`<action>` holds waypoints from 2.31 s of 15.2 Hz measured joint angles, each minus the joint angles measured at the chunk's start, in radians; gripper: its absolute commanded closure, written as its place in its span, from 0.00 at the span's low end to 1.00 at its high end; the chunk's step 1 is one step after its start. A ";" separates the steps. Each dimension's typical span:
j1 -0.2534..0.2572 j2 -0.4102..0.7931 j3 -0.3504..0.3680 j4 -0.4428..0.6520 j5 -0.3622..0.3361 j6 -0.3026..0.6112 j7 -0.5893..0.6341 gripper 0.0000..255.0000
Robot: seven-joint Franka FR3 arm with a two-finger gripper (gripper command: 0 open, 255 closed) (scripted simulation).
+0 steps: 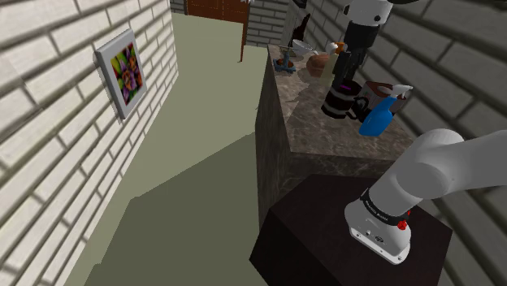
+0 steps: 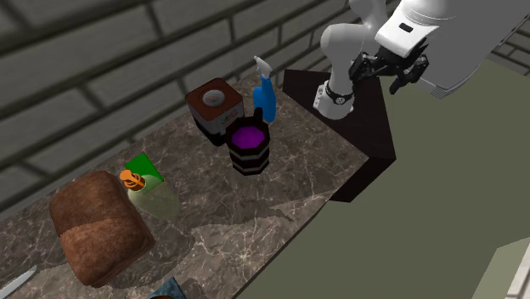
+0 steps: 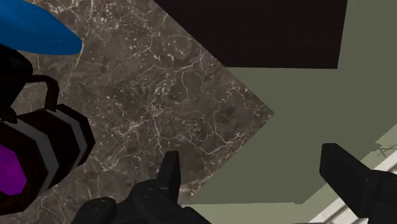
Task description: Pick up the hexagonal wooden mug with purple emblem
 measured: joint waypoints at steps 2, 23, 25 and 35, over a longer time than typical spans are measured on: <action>-0.005 0.005 -0.007 0.000 -0.006 0.007 -0.005 0.00; -0.207 0.285 -0.424 0.006 -0.206 0.380 -0.304 0.00; -0.217 0.329 -0.465 0.023 -0.206 0.417 -0.336 0.00; -0.221 0.403 -0.512 -0.021 -0.200 0.541 -0.363 1.00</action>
